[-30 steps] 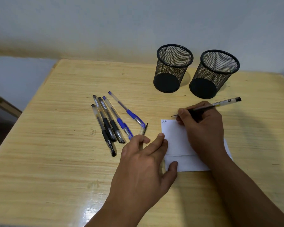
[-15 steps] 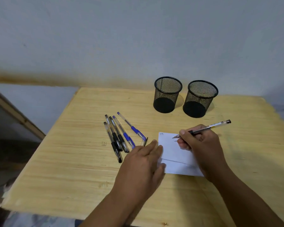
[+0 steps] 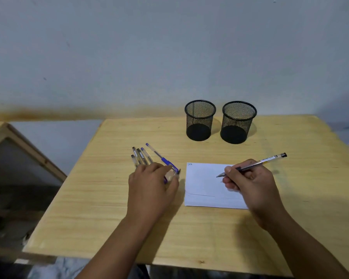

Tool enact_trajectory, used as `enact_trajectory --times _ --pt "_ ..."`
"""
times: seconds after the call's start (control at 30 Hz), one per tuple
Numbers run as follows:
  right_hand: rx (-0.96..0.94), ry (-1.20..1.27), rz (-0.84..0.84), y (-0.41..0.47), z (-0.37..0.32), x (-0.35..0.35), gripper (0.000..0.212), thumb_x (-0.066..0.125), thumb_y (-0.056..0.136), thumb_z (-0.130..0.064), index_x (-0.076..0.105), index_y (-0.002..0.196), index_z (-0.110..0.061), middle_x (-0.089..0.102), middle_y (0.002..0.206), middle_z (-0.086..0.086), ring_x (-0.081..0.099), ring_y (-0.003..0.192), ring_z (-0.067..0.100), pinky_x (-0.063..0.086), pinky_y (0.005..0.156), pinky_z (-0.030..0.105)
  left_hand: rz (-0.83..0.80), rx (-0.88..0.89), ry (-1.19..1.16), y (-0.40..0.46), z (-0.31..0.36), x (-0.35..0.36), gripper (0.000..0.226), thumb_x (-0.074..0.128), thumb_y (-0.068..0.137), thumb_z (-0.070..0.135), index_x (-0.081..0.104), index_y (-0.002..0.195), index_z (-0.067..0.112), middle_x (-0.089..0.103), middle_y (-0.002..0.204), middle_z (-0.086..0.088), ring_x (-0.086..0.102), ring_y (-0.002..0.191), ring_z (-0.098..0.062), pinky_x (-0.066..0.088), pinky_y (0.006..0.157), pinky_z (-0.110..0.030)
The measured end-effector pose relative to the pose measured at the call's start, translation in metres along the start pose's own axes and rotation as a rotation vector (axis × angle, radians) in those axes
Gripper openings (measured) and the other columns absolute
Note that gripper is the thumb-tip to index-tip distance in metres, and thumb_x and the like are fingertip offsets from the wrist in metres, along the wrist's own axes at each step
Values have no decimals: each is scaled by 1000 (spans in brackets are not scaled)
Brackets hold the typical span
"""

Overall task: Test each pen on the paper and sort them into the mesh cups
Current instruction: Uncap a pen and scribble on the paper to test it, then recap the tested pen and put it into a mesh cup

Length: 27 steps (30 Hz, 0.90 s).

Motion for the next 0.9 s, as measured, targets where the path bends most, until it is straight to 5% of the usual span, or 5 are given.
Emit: enact_trajectory --times 0.33,0.57,0.73,0.9 --pt "-4 26 2 -6 0 -6 10 69 89 -10 64 87 -2 74 73 12 72 71 22 58 72 37 -169 -110 97 6 -1 20 26 51 83 47 73 92 38 58 102 17 45 105 -16 34 92 -38" --pt "-36 80 -68 -9 -13 12 8 72 86 -5 64 89 -4 74 76 12 71 72 22 60 70 31 -23 30 -145 -18 12 -6 9 65 86 38 68 94 36 66 83 22 57 84 -15 44 73 -34" --pt "-75 58 -132 -12 -23 28 12 74 83 -4 63 89 -5 74 79 11 71 73 27 60 72 30 3 55 -321 -28 18 -11 7 70 88 36 67 94 37 65 85 26 54 87 -9 48 78 -37" --pt "-109 28 -177 -17 -26 35 11 75 82 -3 65 85 -6 74 78 12 69 67 12 55 66 22 46 101 -375 -28 28 -16 12 65 86 42 68 95 36 66 87 25 53 87 -8 49 76 -36"
Point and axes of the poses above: each hand's wrist, its own y-axis towards the middle knuckle, its own x-axis out of the palm, z = x × y, the point moved 8 cm from there along y, towards the middle knuckle
